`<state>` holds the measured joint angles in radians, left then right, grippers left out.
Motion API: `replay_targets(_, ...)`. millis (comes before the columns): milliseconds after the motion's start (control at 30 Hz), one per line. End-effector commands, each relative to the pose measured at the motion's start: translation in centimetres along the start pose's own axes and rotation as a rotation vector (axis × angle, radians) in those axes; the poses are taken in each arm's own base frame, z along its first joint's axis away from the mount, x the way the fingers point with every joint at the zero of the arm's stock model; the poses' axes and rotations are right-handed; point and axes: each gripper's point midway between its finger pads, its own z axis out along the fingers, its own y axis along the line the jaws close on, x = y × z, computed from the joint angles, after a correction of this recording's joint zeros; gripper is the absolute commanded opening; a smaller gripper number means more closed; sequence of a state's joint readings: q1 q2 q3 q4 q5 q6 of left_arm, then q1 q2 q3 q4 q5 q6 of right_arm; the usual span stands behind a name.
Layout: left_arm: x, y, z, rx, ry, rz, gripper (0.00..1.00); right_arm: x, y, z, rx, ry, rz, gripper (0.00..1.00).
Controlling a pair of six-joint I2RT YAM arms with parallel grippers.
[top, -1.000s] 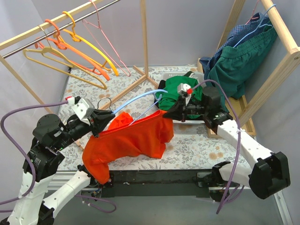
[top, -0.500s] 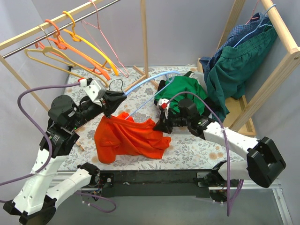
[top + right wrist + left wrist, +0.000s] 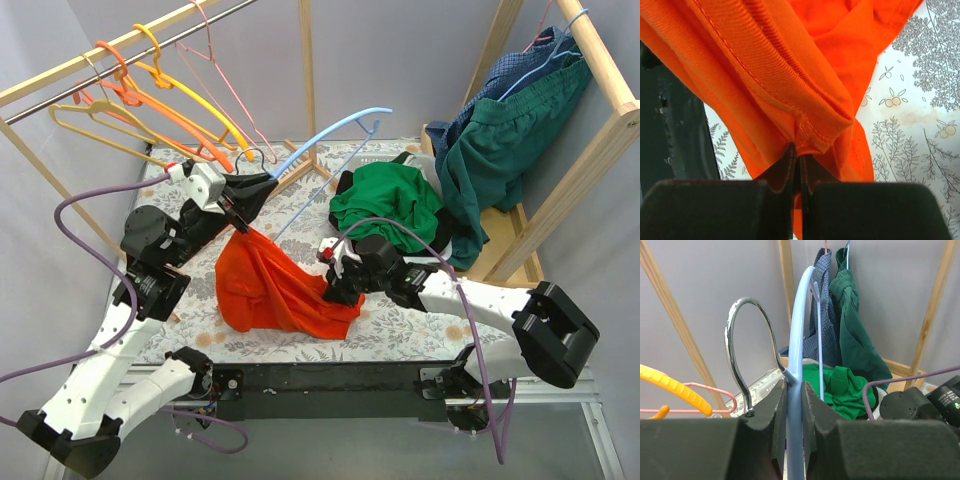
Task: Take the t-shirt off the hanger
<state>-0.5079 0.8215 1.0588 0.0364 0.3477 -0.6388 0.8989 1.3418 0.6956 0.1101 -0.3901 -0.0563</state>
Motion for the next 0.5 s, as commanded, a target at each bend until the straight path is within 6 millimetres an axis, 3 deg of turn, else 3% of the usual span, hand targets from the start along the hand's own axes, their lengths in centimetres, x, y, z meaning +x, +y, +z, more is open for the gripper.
replay_targets(0, -6.3, 1.2, 0.2, -0.059, -0.2, 0.072, 0.0, 2.1, -0.6, 0.5, 0.048, 0.066, 0.019, 0.01)
replay_targets(267, -10.5, 2.9, 0.0, -0.159, -0.377, 0.106, 0.0, 5.3, -0.3, 1.5, 0.059, 0.158, 0.042, 0.01)
replay_targets(467, -10.6, 3.2, 0.6, -0.162, -0.402, 0.102, 0.0, 3.9, 0.0, 1.0, 0.076, 0.129, 0.033, 0.01)
